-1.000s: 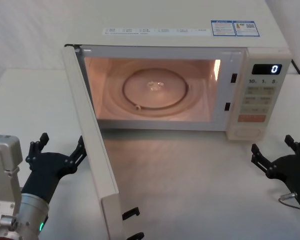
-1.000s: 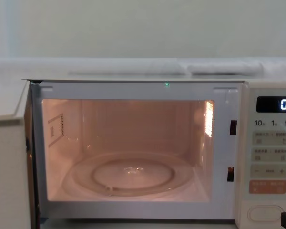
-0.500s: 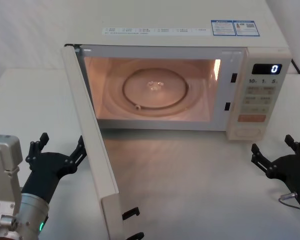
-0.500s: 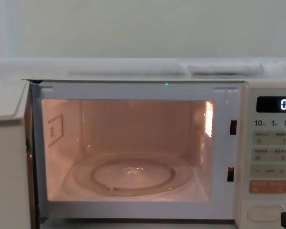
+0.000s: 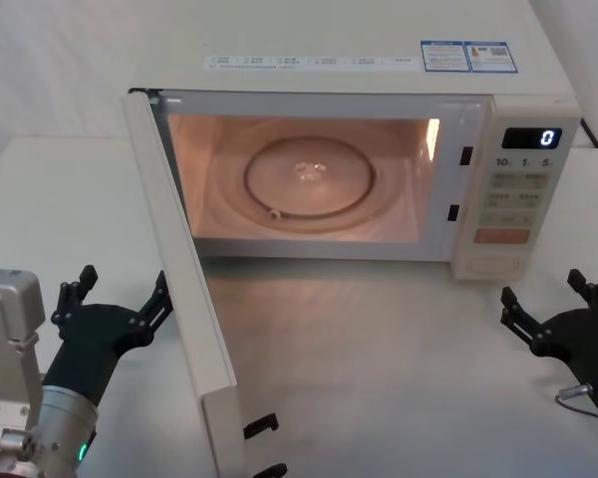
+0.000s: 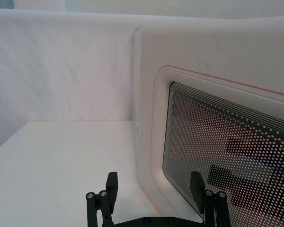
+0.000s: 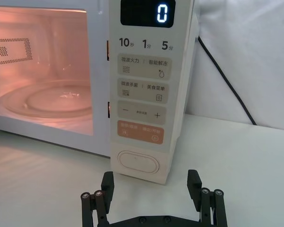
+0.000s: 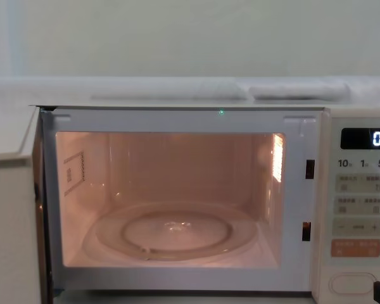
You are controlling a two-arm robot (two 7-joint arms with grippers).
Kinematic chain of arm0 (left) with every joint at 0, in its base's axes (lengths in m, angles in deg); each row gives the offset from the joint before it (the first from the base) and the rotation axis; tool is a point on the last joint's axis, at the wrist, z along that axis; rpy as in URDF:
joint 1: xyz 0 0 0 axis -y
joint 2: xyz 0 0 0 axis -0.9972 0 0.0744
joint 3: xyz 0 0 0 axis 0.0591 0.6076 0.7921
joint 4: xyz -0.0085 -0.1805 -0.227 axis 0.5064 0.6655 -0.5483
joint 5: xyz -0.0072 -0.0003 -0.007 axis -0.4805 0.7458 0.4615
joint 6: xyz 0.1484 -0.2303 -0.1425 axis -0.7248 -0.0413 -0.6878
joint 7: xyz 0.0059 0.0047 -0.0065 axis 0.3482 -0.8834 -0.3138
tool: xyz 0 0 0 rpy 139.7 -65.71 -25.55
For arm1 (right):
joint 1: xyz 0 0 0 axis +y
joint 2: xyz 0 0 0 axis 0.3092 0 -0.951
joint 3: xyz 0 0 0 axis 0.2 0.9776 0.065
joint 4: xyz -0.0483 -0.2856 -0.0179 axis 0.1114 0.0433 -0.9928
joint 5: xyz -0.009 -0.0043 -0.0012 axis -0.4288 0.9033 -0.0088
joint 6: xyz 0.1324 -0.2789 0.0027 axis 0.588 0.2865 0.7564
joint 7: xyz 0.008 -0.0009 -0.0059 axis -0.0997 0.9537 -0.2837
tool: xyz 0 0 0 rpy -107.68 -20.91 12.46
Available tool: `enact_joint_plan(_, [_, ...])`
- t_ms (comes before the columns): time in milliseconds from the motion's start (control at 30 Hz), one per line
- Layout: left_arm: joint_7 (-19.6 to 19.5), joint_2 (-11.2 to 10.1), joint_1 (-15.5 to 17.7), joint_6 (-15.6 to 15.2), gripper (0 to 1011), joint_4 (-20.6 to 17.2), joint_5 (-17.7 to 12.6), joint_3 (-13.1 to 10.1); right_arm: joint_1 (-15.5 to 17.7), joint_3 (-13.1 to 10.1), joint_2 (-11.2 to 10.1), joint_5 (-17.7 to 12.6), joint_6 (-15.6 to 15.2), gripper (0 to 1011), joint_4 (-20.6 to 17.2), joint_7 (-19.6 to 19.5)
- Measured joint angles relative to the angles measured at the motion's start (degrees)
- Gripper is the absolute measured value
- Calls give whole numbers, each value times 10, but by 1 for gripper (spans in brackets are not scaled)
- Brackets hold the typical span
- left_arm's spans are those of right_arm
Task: Press the button to open the microwave door with one hand; close the microwave door with the other hand.
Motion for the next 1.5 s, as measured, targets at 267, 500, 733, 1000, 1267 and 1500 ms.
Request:
enact_joint_plan(267, [0, 0, 0, 0, 1001, 0, 0, 0, 0, 0, 0, 0, 0, 1002, 0, 0])
enact_joint_plan(500, [0, 0, 0, 0, 953, 0, 0, 0, 0, 0, 0, 0, 0, 1002, 0, 0])
enact_joint_plan(733, [0, 0, 0, 0, 788, 0, 0, 0, 0, 0, 0, 0, 0, 1002, 0, 0])
enact_joint_plan(1000, [0, 0, 0, 0, 533, 0, 0, 0, 0, 0, 0, 0, 0, 1002, 0, 0])
enact_joint_plan(1267, [0, 0, 0, 0, 266, 0, 0, 0, 0, 0, 0, 0, 0, 1002, 0, 0])
enact_joint_plan(1500, [0, 0, 0, 0, 25, 0, 0, 0, 0, 0, 0, 0, 0, 1002, 0, 0])
